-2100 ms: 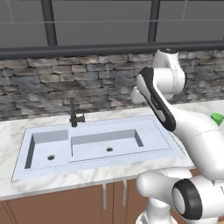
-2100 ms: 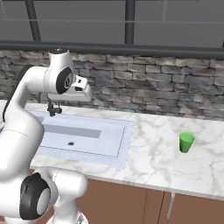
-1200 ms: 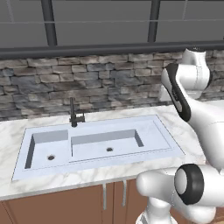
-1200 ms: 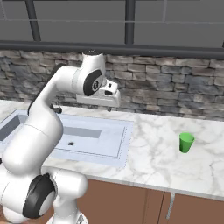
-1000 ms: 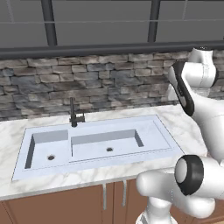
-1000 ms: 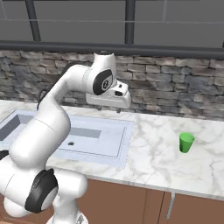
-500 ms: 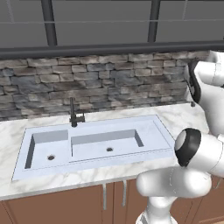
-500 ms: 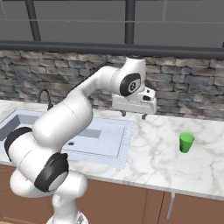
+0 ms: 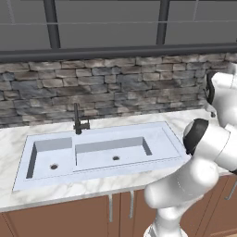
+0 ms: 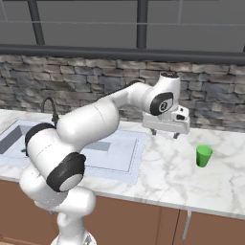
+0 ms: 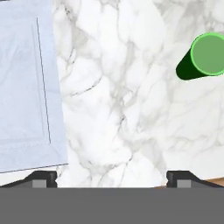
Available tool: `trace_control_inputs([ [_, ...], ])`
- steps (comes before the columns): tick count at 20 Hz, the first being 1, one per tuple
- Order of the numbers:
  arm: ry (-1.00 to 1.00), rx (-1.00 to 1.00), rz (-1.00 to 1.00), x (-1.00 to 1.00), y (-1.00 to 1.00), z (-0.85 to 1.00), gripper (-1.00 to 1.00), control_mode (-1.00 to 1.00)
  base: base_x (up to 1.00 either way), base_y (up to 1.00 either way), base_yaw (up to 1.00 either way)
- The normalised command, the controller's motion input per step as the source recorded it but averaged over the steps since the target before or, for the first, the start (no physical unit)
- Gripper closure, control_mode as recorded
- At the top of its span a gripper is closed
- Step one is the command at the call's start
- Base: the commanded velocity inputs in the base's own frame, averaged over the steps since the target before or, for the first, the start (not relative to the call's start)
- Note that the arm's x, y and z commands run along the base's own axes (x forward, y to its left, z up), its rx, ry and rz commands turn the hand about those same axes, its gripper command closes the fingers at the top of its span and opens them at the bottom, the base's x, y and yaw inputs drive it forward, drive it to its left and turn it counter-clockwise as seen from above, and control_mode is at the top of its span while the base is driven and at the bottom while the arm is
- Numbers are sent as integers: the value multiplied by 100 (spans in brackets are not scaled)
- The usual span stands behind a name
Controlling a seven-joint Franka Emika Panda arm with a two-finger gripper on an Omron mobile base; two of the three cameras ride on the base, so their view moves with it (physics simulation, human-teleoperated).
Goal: Place the pot in the left basin and the cup in the right basin of the sink.
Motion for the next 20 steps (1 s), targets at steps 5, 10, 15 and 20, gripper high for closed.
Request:
trace_control_inputs([
  [5,1,0,0,7,-48,-18,-100,-100,0,0,0],
  [10,7,0,0,-3,-14,-29,-100,-100,0,0,0],
  [15,8,0,2,11,-27,-27,-100,-100,0,0,0],
  [20,1,0,10,14,-40,-15,-100,-100,0,0,0],
])
